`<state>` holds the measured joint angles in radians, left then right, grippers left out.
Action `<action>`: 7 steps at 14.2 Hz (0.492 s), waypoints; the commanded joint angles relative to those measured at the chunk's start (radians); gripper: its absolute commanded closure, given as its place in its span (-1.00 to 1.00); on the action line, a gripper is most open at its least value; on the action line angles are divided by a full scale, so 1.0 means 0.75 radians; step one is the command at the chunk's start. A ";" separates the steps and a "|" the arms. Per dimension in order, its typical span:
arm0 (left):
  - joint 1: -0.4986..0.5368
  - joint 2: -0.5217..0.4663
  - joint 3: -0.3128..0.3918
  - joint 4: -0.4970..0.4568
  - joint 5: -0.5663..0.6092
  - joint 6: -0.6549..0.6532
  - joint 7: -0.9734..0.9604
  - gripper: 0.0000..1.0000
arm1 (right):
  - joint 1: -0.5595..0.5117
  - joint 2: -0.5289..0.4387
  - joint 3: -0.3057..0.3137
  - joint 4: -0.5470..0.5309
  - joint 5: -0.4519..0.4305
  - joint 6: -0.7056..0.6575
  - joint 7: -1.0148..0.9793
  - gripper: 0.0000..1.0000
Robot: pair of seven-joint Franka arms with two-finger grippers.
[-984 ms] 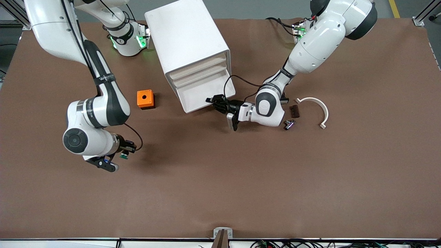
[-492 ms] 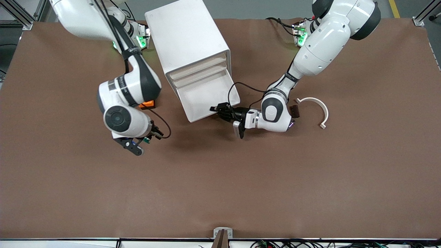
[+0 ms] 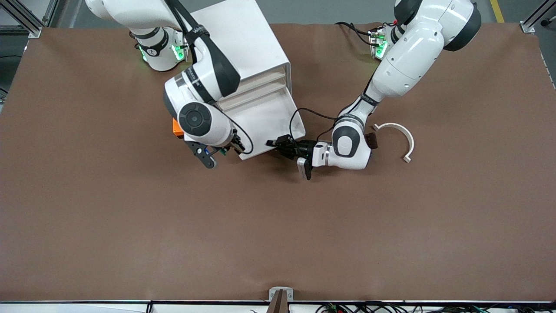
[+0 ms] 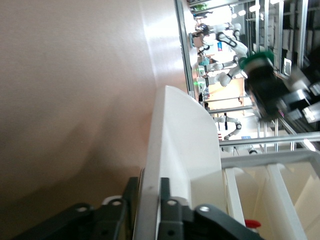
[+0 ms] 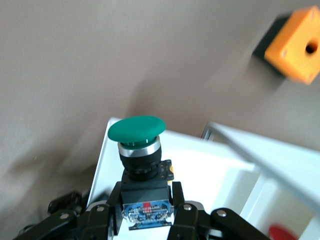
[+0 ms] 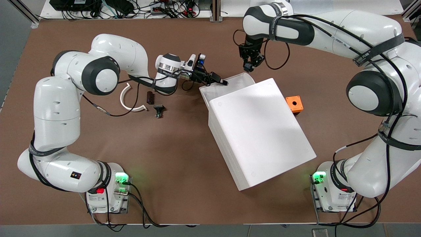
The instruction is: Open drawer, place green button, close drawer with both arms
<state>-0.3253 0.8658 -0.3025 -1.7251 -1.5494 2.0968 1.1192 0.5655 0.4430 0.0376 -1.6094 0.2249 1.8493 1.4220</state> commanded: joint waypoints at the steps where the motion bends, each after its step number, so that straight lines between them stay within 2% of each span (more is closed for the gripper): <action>1: 0.000 0.001 0.009 0.070 0.120 0.012 -0.205 -1.00 | 0.046 -0.034 -0.009 -0.039 0.068 0.060 0.155 0.45; 4: 0.023 -0.037 0.009 0.130 0.331 0.012 -0.501 -1.00 | 0.107 -0.034 -0.009 -0.083 0.072 0.136 0.298 0.50; 7: 0.055 -0.056 0.009 0.226 0.605 0.012 -0.802 -1.00 | 0.144 -0.042 -0.009 -0.149 0.085 0.217 0.368 0.51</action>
<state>-0.2999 0.8490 -0.2967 -1.5835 -1.2006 2.0997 0.6433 0.6586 0.4430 0.0379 -1.6617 0.2590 1.9678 1.6644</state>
